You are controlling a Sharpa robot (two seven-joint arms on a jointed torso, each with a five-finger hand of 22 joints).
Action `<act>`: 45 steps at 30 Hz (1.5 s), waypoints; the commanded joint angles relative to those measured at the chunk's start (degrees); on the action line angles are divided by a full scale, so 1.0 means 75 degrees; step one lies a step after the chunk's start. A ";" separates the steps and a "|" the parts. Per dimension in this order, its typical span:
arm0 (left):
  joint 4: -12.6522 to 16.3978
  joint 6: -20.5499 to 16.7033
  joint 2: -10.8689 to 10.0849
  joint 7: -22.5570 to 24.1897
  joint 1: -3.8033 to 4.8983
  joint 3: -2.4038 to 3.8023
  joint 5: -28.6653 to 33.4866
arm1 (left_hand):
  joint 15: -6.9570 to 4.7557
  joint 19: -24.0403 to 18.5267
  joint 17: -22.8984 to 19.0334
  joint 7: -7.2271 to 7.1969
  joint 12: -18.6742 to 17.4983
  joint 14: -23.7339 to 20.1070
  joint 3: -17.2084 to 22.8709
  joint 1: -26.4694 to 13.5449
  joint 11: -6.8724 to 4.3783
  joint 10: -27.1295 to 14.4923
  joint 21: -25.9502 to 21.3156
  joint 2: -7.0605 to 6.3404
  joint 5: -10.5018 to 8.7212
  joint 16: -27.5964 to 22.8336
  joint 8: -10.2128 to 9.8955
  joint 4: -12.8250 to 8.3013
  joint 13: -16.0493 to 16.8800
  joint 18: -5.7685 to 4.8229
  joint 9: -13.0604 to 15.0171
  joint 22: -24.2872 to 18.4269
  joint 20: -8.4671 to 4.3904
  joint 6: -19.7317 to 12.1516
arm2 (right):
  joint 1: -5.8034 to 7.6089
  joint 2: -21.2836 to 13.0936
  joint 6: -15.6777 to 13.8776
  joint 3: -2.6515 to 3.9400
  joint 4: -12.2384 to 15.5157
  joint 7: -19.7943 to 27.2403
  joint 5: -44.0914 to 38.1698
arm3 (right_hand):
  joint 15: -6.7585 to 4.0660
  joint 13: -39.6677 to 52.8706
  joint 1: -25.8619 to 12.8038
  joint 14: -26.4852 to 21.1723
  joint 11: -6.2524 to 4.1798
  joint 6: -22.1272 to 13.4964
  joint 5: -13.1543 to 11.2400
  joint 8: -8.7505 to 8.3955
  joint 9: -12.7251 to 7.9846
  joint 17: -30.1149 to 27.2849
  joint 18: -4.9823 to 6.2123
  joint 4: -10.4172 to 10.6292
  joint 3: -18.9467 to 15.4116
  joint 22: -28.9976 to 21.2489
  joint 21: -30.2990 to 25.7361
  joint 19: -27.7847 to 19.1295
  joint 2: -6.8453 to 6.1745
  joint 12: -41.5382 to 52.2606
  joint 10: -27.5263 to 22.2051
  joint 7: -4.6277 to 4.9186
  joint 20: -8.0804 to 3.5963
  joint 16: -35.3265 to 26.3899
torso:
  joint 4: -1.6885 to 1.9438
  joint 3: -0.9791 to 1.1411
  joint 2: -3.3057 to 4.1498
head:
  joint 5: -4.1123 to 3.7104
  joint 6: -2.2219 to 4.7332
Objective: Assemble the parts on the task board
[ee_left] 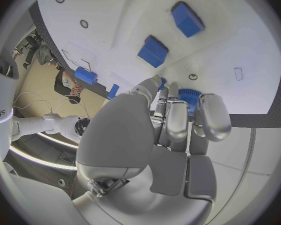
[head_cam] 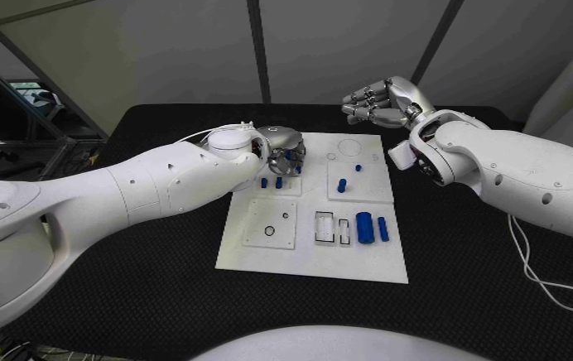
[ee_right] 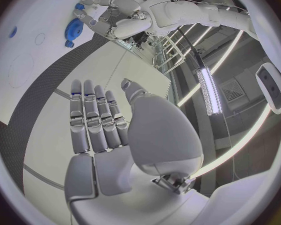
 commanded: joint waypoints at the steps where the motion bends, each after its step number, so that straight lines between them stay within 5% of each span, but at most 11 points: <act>1: -0.0026 0.0087 0.0025 -0.0015 0.0001 0.0006 -0.0063 | 0.0015 0.0090 -0.0012 0.0002 -0.0031 0.0044 0.0033 0.0040 -0.0002 0.0047 0.0065 0.0046 -0.0034 0.0047 -0.0057 -0.0003 -0.0008 -0.0080 -0.0009 0.0030 0.0003 0.0040 | 0.0013 0.0012 0.0025 0.0004 0.0008 0.0048 0.0023 | 0.0002 -0.0002 0.0012 -0.0022 -0.0001 -0.0061 0.0024 -0.0044 -0.0007 -0.0006 0.0032 -0.0005 -0.0029 -0.0006 -0.0051 0.0016 0.0087 -0.0010 -0.0072 0.0004 0.0023 -0.0028 | 0.0010 0.0000 0.0000 | 0.0009 -0.0005; 21: -0.0049 0.0196 0.0078 -0.0069 -0.0030 0.0007 -0.0056 | 0.0051 0.0106 -0.0167 0.0094 -0.0394 0.0057 0.0285 -0.0102 0.0052 0.0136 0.0316 -0.0134 -0.0061 0.0071 -0.0436 -0.0013 -0.0129 -0.0120 -0.0176 0.0265 0.0028 -0.0252 | 0.0013 0.0025 0.0021 0.0005 0.0007 0.0045 0.0023 | 0.0002 -0.0001 0.0016 -0.0022 -0.0001 -0.0060 0.0025 -0.0042 -0.0006 -0.0009 0.0033 -0.0008 -0.0029 -0.0009 -0.0055 0.0019 0.0093 -0.0008 -0.0072 0.0003 0.0024 -0.0026 | 0.0004 0.0000 -0.0001 | 0.0009 0.0001; 45: -0.0044 -0.0001 0.0059 0.0017 -0.0035 0.0008 0.0056 | -0.0099 0.0171 -0.0235 -0.0054 -0.0654 0.0075 0.1037 0.0070 -0.0137 0.1040 0.0711 0.0098 -0.0088 0.0175 -0.0302 -0.0389 -0.0095 -0.0183 -0.0101 0.0602 -0.0073 0.0603 | 0.0013 0.0037 0.0041 0.0005 -0.0005 0.0038 0.0023 | 0.0002 -0.0001 0.0016 -0.0022 -0.0001 -0.0060 0.0025 -0.0042 -0.0006 -0.0009 0.0033 -0.0008 -0.0029 -0.0009 -0.0055 0.0019 0.0093 -0.0008 -0.0072 0.0003 0.0024 -0.0026 | 0.0007 -0.0005 -0.0008 | 0.0012 -0.0037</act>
